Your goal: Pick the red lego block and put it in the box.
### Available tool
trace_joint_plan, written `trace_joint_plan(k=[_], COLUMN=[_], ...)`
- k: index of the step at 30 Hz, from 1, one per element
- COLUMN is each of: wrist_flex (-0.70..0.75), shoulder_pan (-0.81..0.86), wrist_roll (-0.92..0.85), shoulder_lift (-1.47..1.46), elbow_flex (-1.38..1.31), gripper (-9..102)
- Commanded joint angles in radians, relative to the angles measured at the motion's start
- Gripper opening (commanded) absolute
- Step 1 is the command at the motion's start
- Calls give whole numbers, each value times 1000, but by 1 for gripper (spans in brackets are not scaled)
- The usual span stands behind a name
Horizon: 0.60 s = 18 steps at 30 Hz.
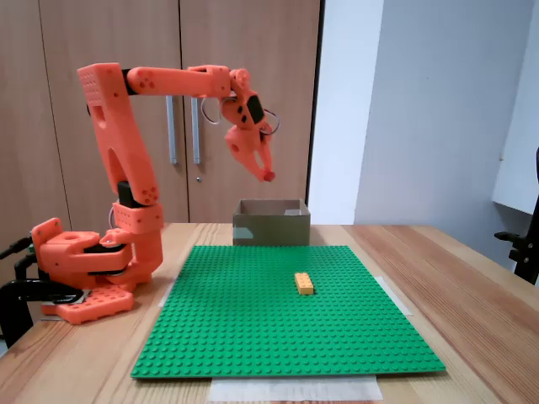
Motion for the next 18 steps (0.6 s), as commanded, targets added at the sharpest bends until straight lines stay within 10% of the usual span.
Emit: trace_joint_plan(k=[1,18], wrist_flex=[-8,60], shoulder_pan=[0,11], wrist_roll=[6,15], shoulder_lift=[-54,-436], elbow_flex=[-54,-430], gripper=[-1,-1])
